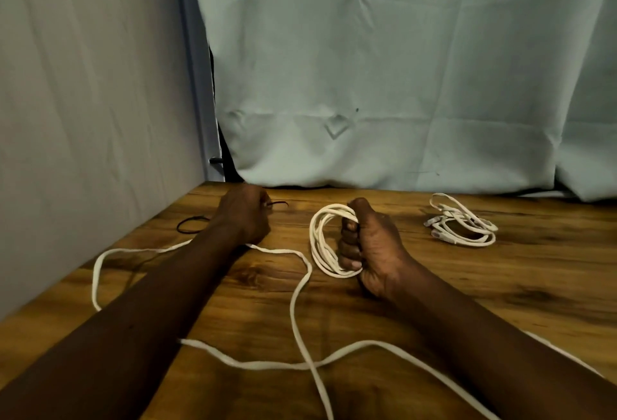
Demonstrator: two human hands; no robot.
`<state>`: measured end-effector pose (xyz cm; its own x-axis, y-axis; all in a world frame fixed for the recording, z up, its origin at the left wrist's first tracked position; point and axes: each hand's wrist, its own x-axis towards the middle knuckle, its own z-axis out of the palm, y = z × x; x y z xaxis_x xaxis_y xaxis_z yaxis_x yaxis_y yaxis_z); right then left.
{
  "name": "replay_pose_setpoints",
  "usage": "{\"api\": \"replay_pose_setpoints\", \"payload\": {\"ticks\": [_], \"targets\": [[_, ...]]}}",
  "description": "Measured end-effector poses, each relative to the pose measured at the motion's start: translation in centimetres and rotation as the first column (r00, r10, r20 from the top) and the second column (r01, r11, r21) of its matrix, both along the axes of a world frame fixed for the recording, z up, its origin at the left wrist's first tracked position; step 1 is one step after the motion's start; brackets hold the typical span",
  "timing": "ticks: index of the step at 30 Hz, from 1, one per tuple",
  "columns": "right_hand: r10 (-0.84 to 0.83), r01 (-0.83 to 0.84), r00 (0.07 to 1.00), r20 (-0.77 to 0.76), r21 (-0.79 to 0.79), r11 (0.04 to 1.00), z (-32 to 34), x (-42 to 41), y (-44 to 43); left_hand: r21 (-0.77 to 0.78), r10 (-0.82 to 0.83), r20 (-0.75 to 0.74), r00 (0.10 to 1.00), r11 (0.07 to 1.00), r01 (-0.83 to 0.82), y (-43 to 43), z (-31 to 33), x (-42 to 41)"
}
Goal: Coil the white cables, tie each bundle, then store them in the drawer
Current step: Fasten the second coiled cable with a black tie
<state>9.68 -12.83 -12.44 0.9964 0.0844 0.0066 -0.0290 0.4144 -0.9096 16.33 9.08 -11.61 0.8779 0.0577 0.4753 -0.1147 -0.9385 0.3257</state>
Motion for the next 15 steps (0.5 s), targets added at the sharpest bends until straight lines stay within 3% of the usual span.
{"api": "replay_pose_setpoints", "payload": {"ticks": [4, 10, 13, 15], "targets": [[0.031, -0.031, 0.999, -0.015, -0.026, 0.999, 0.2, -0.1, -0.2, -0.122, -0.247, 0.115, 0.962, 0.958, 0.261, -1.7, 2.3, -1.5], [0.02, -0.021, 1.0, -0.004, -0.07, 0.997, 0.5, -0.1, -0.5, 0.109, -0.495, 0.03, 0.868, 0.865, 0.49, -3.5, 4.4, -4.0], [0.014, -0.014, 1.0, 0.005, -0.074, 0.997, 0.5, -0.1, -0.7, 0.021, -0.562, -0.034, 0.826, 0.826, 0.563, -4.0, 4.7, -4.2], [0.012, -0.011, 1.0, 0.012, -0.087, 0.996, 0.5, -0.1, -0.6, -0.123, -0.627, -0.075, 0.775, 0.777, 0.617, -4.4, 4.8, -4.2]]}}
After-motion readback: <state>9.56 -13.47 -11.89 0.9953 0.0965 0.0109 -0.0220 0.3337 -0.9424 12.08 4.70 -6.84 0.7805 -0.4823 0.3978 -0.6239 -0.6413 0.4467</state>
